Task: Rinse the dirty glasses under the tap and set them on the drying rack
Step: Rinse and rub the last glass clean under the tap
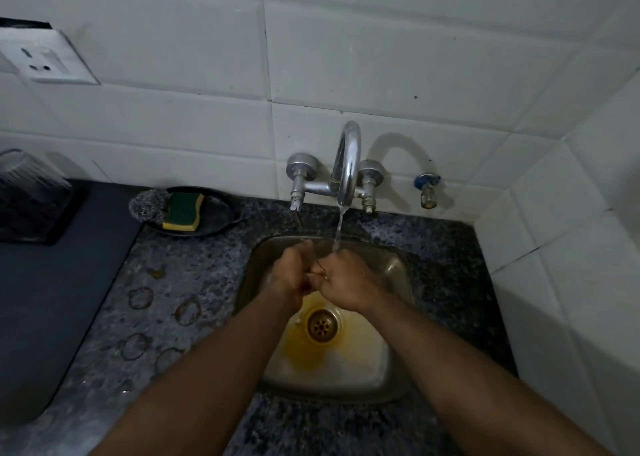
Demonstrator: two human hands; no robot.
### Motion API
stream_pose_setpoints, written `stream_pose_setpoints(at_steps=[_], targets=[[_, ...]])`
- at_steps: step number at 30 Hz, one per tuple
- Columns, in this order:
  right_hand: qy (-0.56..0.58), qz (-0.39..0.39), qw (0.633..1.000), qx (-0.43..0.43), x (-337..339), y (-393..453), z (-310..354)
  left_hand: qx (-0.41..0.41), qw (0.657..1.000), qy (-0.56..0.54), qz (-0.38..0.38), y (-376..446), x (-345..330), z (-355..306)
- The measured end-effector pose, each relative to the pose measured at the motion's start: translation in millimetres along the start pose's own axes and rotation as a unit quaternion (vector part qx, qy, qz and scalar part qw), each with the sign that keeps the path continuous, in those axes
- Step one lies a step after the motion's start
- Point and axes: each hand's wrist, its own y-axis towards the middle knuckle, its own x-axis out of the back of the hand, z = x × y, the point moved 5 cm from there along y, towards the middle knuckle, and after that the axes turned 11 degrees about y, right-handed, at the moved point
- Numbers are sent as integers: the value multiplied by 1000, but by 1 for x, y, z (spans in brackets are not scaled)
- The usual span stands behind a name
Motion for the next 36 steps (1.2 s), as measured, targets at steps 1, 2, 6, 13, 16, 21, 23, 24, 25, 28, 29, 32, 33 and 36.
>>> stream_pose_setpoints(at_steps=[1, 2, 6, 13, 16, 21, 23, 24, 25, 28, 29, 32, 33, 36], targets=[[16, 7, 1000, -5, 0, -1, -1, -8, 1000, 11, -14, -4, 0, -2], [-4, 28, 1000, 2, 0, -3, -3, -1, 1000, 28, -5, -8, -1, -4], [-119, 114, 986, 12, 5, -8, -10, 49, 986, 125, 98, -14, -4, 7], [12, 121, 992, -27, 8, -8, 4, -25, 997, 71, 24, 3, -1, 0], [-237, 156, 959, 21, 14, -9, 3, 66, 975, 161, 142, -4, -4, 14], [68, 96, 991, -62, 11, -3, -2, -99, 990, -95, 37, -2, -10, 4], [33, 114, 992, -33, 11, -4, 6, -94, 989, -111, 9, -3, -8, 7], [-39, 135, 990, -7, 10, -6, 10, -57, 994, -85, 26, -5, -7, 10], [-126, 152, 980, 17, 11, -7, 12, -17, 997, -45, 67, -7, -8, 12], [-209, 158, 964, 31, 13, -6, 5, 41, 989, 61, 129, -7, -9, 16], [-161, 149, 976, 16, 12, -6, 3, 31, 991, 54, 119, -5, -9, 15], [40, 107, 993, -37, 11, -5, 0, -55, 996, -54, 52, -2, -9, 8], [41, 110, 993, -27, 9, -6, 2, -69, 994, -71, 34, -1, -6, 8], [-161, 175, 971, 39, 3, -11, 9, 25, 993, 45, 103, -5, -4, 20]])
